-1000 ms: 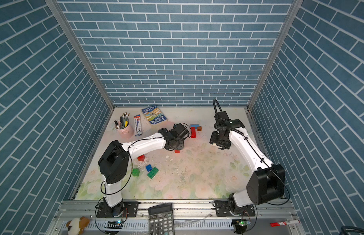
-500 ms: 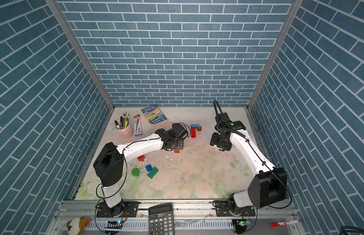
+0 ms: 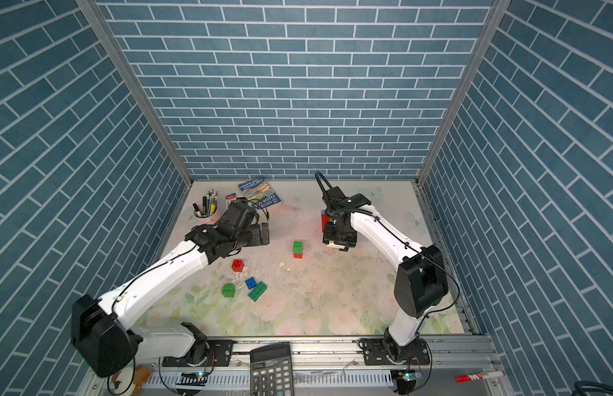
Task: Assemble the letter r with lego
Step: Move the lego brick at the center of the board, then assemble the lego brick with the lego brick.
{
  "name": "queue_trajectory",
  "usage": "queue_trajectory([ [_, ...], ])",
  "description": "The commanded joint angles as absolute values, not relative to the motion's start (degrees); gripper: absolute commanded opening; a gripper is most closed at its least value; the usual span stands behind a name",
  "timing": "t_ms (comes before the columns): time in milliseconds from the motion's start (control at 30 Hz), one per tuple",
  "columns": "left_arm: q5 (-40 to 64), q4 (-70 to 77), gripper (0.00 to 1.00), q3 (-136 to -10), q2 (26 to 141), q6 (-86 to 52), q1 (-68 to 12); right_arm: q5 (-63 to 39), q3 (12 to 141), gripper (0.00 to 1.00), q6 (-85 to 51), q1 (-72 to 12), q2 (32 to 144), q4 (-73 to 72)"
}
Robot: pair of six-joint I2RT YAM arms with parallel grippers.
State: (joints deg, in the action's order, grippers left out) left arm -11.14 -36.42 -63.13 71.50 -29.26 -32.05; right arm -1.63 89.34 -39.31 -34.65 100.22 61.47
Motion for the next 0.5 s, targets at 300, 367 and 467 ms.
queue_trajectory([
  [300,1.8,-39.8,1.00,-56.0,61.5,-18.4,-20.6,2.2,108.9,0.00,-51.0,-43.2,116.6,67.3],
  [367,2.6,-40.1,1.00,-55.7,61.2,-17.3,-20.1,2.8,111.8,0.00,-52.2,-44.0,118.6,68.5],
  [467,3.5,-41.0,1.00,-55.3,60.5,-15.8,-19.4,3.4,115.1,0.00,-54.0,-45.3,121.1,70.0],
])
